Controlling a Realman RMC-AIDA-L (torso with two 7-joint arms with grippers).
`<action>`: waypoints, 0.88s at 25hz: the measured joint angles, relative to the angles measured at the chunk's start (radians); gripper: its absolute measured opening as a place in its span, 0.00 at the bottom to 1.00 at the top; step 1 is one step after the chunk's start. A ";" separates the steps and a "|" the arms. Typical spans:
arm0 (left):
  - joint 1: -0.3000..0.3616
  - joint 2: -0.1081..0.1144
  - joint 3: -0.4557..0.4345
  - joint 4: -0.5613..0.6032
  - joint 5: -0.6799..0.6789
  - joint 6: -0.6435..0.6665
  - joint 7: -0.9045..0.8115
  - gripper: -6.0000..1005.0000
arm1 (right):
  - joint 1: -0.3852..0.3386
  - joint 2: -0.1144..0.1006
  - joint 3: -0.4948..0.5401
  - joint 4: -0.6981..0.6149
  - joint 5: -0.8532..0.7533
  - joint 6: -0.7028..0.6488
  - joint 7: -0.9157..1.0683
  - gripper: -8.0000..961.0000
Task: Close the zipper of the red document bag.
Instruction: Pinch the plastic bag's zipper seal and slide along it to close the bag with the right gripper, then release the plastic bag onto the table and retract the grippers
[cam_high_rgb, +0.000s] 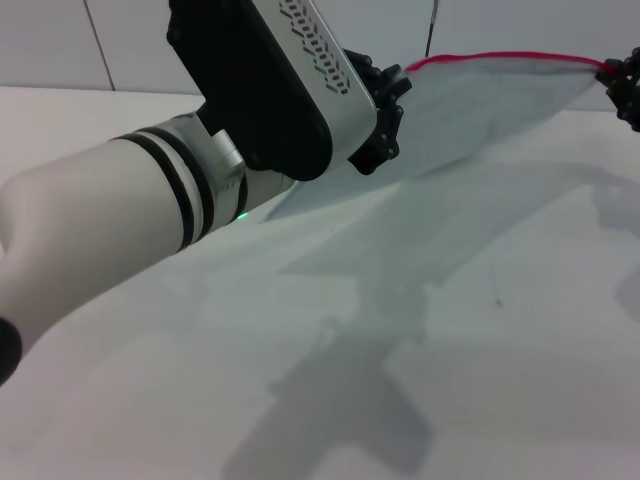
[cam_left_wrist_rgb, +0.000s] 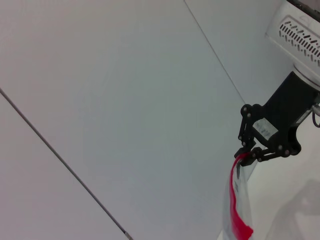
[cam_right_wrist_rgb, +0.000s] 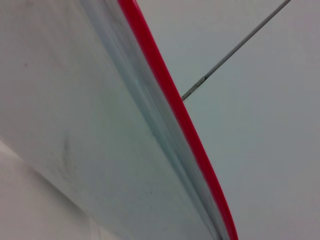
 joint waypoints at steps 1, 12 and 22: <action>-0.001 0.000 0.000 0.000 0.000 0.000 0.000 0.10 | 0.000 0.000 0.000 0.001 0.000 0.000 0.000 0.10; -0.001 -0.001 -0.007 0.008 0.000 0.014 0.000 0.10 | -0.003 0.001 0.000 0.001 0.022 0.018 -0.003 0.16; -0.032 -0.004 -0.028 0.056 0.000 0.029 -0.027 0.21 | -0.029 0.007 -0.010 0.000 0.126 0.076 -0.004 0.52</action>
